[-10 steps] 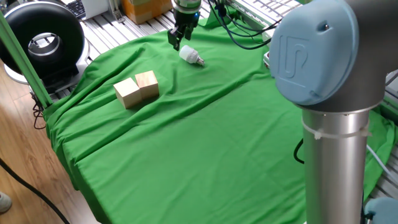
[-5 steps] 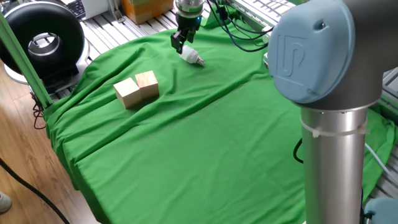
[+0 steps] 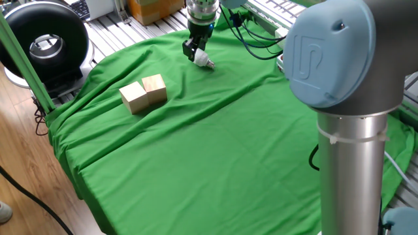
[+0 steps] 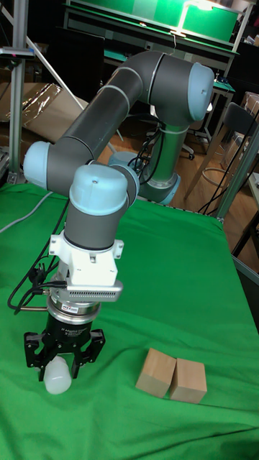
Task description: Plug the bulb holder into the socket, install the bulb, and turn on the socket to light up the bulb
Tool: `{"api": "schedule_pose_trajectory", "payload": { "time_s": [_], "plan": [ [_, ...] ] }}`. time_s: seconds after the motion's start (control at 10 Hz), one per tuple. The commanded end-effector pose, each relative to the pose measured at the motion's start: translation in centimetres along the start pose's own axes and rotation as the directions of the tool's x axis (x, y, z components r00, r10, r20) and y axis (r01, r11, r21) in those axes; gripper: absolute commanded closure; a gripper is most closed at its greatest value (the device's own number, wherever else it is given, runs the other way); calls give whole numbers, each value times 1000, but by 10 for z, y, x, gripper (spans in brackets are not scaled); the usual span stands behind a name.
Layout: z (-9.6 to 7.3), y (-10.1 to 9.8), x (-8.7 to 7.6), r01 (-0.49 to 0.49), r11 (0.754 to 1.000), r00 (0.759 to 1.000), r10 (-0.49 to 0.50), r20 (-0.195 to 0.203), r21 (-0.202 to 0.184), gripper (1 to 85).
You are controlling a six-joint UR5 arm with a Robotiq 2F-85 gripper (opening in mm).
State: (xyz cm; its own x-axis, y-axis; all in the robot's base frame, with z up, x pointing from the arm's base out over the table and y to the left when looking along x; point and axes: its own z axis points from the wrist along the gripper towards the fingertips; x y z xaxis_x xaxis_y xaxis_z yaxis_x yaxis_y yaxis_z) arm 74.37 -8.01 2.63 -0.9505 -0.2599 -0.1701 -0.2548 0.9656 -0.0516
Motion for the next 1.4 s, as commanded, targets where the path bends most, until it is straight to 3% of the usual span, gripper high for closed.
{"api": "schedule_pose_trajectory", "payload": {
  "time_s": [0.0, 0.2, 0.6, 0.9, 1.1, 1.3],
  "plan": [
    [3, 0, 5, -9, 1000, 1000, 9, 1, -6, 323],
    [2, 1, 12, -24, 1000, 1000, 24, -12, 3, 423],
    [-35, 10, 31, -6, 999, 999, 3, -54, -52, 463],
    [-81, 29, 81, 86, 991, 988, -98, -122, -101, 473],
    [-90, 28, 111, 261, 956, 953, -277, -125, -132, 467],
    [-84, 13, 131, 400, 904, 899, -419, -126, -149, 463]
  ]
}}
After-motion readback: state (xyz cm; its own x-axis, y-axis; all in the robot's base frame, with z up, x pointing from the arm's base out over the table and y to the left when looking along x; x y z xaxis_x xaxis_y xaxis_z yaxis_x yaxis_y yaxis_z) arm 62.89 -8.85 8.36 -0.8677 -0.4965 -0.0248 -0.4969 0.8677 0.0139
